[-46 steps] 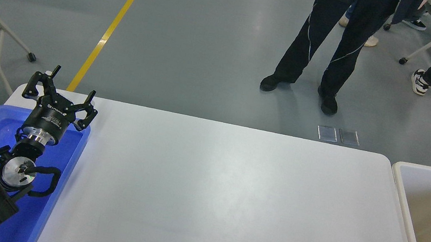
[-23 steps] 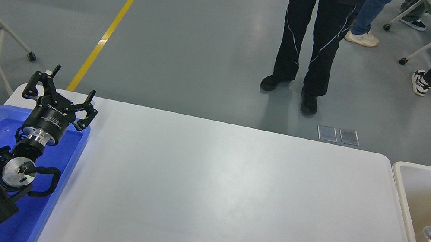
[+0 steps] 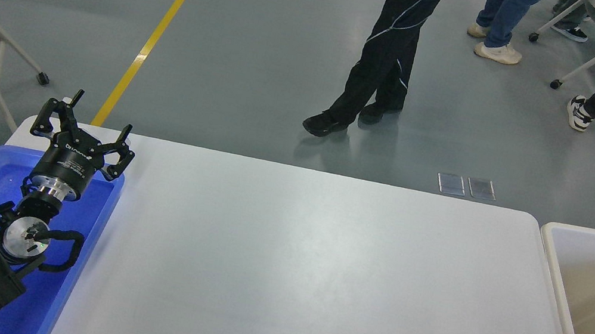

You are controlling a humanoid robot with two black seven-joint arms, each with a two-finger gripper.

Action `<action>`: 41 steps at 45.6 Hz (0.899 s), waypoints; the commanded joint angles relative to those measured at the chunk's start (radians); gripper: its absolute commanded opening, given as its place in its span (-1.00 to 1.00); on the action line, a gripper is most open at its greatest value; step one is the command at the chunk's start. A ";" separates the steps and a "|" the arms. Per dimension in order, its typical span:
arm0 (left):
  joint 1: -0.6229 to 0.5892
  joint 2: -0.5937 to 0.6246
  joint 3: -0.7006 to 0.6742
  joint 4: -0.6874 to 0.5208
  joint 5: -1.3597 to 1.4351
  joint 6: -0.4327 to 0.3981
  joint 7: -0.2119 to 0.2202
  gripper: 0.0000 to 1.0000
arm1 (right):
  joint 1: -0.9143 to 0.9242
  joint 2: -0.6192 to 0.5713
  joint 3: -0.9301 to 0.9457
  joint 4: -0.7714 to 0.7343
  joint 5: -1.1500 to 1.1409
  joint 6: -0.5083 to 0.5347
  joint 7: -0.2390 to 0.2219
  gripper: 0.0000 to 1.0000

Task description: Tidy desktop

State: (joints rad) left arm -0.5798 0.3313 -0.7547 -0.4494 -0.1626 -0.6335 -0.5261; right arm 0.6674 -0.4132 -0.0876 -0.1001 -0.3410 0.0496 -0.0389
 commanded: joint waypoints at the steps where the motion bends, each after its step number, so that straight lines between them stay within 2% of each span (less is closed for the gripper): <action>1: 0.000 0.000 0.000 0.000 0.000 0.000 0.000 1.00 | 0.109 -0.084 0.063 0.109 0.005 -0.004 0.007 0.99; 9: 0.000 0.000 0.000 0.000 0.000 0.000 0.000 1.00 | 0.257 -0.205 0.285 0.341 0.013 -0.002 0.007 0.99; 14: 0.000 0.000 0.000 0.001 0.000 0.000 0.000 1.00 | 0.325 -0.249 0.468 0.401 0.013 -0.005 0.010 0.99; 18: 0.000 0.000 0.000 0.000 0.000 0.000 0.000 1.00 | 0.327 -0.246 0.682 0.428 0.013 -0.001 0.011 0.99; 21: 0.000 0.000 0.000 0.000 0.000 0.000 0.000 1.00 | 0.321 -0.249 0.819 0.503 0.011 0.003 0.010 0.99; 31: 0.000 0.000 0.000 0.000 0.000 0.000 0.000 1.00 | 0.196 -0.282 1.063 0.838 0.011 0.001 0.019 0.99; 35: 0.000 0.000 0.000 0.000 0.000 0.000 0.000 1.00 | 0.138 -0.272 1.150 0.901 0.011 0.003 0.066 0.99; 41: 0.000 0.000 0.000 0.000 0.000 0.000 0.000 1.00 | 0.029 -0.227 1.238 0.958 -0.001 0.015 0.221 0.99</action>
State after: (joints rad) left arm -0.5799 0.3313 -0.7547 -0.4493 -0.1628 -0.6335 -0.5263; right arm 0.8422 -0.6723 0.9219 0.6777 -0.3299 0.0518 0.0218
